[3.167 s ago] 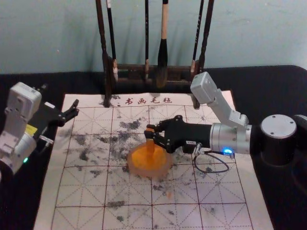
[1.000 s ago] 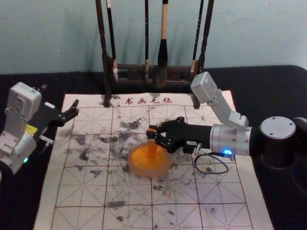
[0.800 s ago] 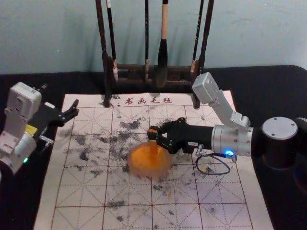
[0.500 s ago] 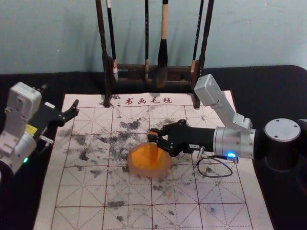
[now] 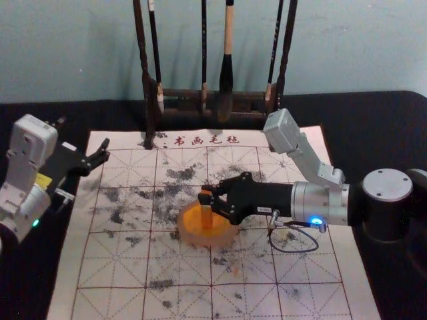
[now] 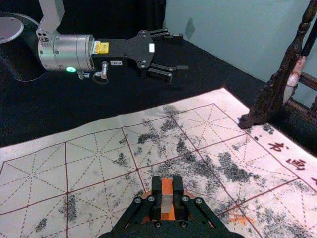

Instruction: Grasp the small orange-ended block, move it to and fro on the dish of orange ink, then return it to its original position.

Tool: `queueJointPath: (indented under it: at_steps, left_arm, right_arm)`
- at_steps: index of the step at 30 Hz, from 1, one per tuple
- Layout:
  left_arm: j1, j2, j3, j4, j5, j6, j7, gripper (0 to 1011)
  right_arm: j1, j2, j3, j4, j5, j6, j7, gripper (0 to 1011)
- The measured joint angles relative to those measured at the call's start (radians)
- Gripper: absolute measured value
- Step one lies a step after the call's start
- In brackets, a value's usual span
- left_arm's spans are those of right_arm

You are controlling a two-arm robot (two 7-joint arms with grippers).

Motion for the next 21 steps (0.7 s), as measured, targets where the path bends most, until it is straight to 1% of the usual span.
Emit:
queueJointPath:
  at_steps: [14, 21]
  left_arm:
    - [0.0, 0.0, 0.0, 0.0, 0.0, 0.0, 0.0, 1001]
    - [0.0, 0.0, 0.0, 0.0, 0.0, 0.0, 0.0, 1001]
  right_arm:
    - [0.003, -0.014, -0.012, 0.002, 0.0, 0.004, -0.006, 129]
    - [0.01, -0.031, -0.017, 0.02, -0.008, 0.003, -0.019, 129]
